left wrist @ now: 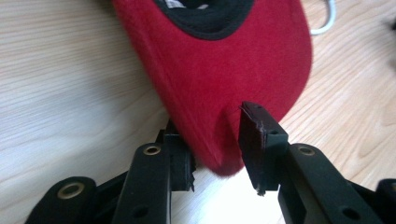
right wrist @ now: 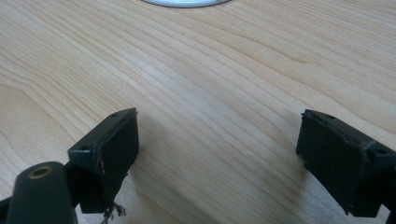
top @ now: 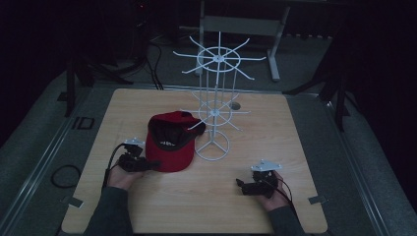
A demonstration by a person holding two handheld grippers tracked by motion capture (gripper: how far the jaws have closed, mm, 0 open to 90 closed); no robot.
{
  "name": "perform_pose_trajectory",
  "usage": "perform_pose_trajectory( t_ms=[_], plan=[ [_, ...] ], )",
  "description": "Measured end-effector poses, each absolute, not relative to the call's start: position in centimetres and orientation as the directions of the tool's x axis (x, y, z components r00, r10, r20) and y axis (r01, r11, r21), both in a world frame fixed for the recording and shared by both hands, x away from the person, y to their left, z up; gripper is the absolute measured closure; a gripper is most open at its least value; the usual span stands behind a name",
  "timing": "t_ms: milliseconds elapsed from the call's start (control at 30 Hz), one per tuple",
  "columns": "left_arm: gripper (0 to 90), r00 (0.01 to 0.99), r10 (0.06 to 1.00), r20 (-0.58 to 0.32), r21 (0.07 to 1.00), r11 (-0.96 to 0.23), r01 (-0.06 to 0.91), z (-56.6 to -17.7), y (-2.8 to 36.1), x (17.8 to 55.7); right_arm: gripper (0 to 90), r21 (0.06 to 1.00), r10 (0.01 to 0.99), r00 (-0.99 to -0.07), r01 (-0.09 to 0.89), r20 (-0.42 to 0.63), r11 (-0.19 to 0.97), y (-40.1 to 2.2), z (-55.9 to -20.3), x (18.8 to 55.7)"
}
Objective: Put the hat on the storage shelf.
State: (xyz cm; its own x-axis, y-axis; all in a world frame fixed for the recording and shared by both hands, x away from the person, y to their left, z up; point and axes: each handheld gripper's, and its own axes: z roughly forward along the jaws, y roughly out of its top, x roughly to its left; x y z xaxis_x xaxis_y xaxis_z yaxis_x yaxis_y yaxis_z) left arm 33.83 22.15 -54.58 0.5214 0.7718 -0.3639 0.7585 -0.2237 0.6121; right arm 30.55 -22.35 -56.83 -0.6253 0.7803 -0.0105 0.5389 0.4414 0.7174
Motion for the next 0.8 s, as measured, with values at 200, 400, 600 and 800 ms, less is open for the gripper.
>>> perform_pose_trajectory(
  t_ms=[200, 400, 600, 800],
  plan=[
    [62.2, 0.529, 0.724, -0.442, 0.57, -0.229, 0.789, -55.6, 21.2, 35.4, 12.9, 0.717, 0.78, -0.626, 0.539, -0.011, 0.442, -22.4, -56.8, 30.6],
    [66.5, 0.547, 0.724, -0.421, 0.588, -0.242, 0.772, -55.7, 20.4, 35.6, 12.9, 0.718, 0.78, -0.626, 0.538, -0.01, 0.442, -22.4, -56.8, 30.6],
    [76.6, 0.558, 0.76, -0.333, 0.64, -0.252, 0.726, -54.4, 19.8, 34.7, 12.9, 0.717, 0.78, -0.626, 0.539, -0.01, 0.442, -22.4, -56.8, 30.5],
    [79.7, 0.562, 0.768, -0.309, 0.655, -0.256, 0.711, -54.1, 20.1, 34.1, 12.9, 0.717, 0.78, -0.626, 0.539, -0.01, 0.442, -22.4, -56.8, 30.5]
  ],
)
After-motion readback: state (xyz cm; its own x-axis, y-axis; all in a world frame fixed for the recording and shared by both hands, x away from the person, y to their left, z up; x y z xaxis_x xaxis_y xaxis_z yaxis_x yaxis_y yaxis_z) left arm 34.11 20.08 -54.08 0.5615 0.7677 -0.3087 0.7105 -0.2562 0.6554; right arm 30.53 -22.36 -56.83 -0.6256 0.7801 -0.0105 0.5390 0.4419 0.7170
